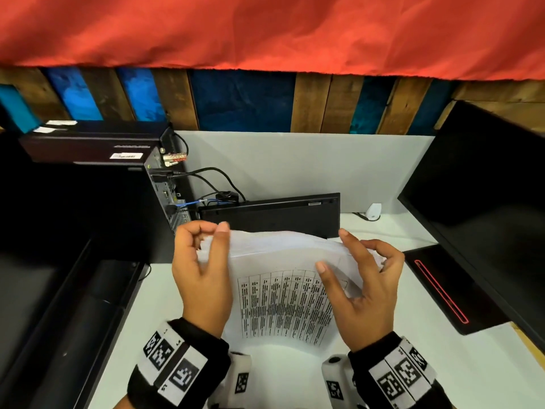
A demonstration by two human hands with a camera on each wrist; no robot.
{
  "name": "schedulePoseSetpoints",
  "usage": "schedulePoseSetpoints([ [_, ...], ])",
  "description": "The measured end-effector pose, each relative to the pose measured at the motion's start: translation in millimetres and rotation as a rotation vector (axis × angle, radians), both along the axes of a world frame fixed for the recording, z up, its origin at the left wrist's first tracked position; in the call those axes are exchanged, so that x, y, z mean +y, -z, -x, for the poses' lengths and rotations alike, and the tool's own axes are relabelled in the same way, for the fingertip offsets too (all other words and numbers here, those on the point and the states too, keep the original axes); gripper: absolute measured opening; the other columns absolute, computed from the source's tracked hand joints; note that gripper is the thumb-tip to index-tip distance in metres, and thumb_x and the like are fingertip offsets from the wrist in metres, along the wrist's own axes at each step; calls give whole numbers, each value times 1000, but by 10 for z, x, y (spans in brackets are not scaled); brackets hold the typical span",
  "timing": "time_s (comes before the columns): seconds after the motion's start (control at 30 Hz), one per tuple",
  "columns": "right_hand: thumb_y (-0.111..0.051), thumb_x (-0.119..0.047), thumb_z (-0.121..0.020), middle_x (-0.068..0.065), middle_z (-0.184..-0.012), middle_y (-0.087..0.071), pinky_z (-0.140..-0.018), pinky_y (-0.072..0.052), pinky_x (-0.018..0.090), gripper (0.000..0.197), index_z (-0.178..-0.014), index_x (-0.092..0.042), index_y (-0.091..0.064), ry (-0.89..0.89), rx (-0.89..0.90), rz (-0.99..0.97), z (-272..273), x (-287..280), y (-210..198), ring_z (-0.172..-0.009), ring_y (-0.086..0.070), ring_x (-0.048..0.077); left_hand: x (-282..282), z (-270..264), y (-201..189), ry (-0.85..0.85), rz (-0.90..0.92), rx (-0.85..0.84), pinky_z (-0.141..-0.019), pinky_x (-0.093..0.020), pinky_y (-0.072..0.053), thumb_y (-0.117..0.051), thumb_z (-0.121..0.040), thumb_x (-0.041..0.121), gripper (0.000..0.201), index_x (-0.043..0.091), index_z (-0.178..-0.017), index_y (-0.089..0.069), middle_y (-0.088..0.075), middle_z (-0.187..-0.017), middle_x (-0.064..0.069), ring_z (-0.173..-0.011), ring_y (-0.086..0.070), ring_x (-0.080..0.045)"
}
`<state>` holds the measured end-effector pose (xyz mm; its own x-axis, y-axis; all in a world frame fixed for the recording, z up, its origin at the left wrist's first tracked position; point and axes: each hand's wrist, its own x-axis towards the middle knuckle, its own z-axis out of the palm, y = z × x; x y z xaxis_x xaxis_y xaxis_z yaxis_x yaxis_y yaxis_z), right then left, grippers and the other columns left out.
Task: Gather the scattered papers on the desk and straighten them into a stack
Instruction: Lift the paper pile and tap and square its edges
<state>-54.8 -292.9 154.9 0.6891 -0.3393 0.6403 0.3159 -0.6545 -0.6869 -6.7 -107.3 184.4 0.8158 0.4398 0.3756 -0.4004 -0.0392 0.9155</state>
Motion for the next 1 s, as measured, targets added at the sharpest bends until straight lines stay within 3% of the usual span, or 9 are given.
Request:
schedulePoseSetpoints([
  [0.13, -77, -27, -75, -2, -117, -34, -78, -49, 5, 40, -113, -24, -65, -19, 4, -16, 5, 18, 27, -109, -44, -9, -48, 9, 7, -30, -18, 48, -60, -11, -44, -76, -78, 22, 23, 16, -85, -55, -56, -73, 14, -61, -53, 4],
  [0.27, -75, -33, -74, 0, -116, -37, -80, -42, 0, 43, -114, -24, -63, 14, -2, -5, -14, -35, 42, -108, -41, -11, 73, -69, 39, -37, 29, 77, -66, -21, -43, -56, -78, 19, 7, 23, -84, -56, -55, -72, 14, -67, -51, -2],
  [0.43, -69, -38, -77, -1, -117, -35, -74, -58, 21, 38, -114, -26, -65, -81, -7, -31, 6, 33, 46, -109, -48, 0, -54, -12, -33, -25, -30, 32, -62, -7, -43, -76, -79, 22, 27, 10, -91, -55, -54, -76, 10, -63, -53, 3],
  [0.53, -68, -40, -76, 2, -113, -39, -76, -48, 7, 33, -103, -20, -69, -7, -39, 9, -28, -6, 25, -104, -45, -7, 1, -84, 2, -59, 14, 91, -69, -14, -45, -69, -80, 12, 22, 11, -97, -54, -56, -75, 4, -66, -56, 2],
  [0.67, -69, -41, -76, -3, -114, -38, -78, -49, 14, 37, -111, -31, -62, -26, -13, -24, -38, -19, 38, -104, -47, -1, 21, -55, 35, 4, 60, 77, -77, -23, -48, -57, -86, 21, 12, 13, -96, -56, -65, -79, -4, -77, -62, -10],
  [0.77, -70, -37, -76, -1, -115, -39, -82, -46, 8, 39, -113, -33, -60, -67, -27, -31, -37, -16, 49, -108, -48, -2, -3, -22, 61, 52, 25, 45, -73, -19, -48, -61, -86, 20, 12, 10, -94, -58, -64, -79, 3, -74, -60, -7],
  [0.83, -73, -37, -74, -1, -113, -41, -84, -43, 5, 44, -115, -36, -56, -55, -24, -62, -40, -46, 23, -106, -48, -5, 52, -56, 85, 72, 86, 64, -79, -28, -46, -61, -82, 26, 13, 18, -91, -60, -62, -84, 0, -80, -59, -13],
  [0.9, -83, -32, -69, -2, -106, -47, -80, -43, 3, 69, -124, -42, -42, -71, 26, -210, -35, -69, 9, -99, -51, -5, 153, -78, 119, 245, 131, 73, -81, -37, -46, -62, -77, 38, 25, 24, -98, -57, -59, -90, -10, -83, -58, -22],
  [1.0, -88, -26, -54, -2, -97, -58, -73, -50, 9, 96, -135, -38, -36, -178, 206, -491, -59, -134, 82, -89, -61, 1, 318, -104, 237, 554, 53, 73, -74, -23, -53, -84, -53, 45, 76, 20, -117, -51, -62, -91, -2, -82, -64, -12],
])
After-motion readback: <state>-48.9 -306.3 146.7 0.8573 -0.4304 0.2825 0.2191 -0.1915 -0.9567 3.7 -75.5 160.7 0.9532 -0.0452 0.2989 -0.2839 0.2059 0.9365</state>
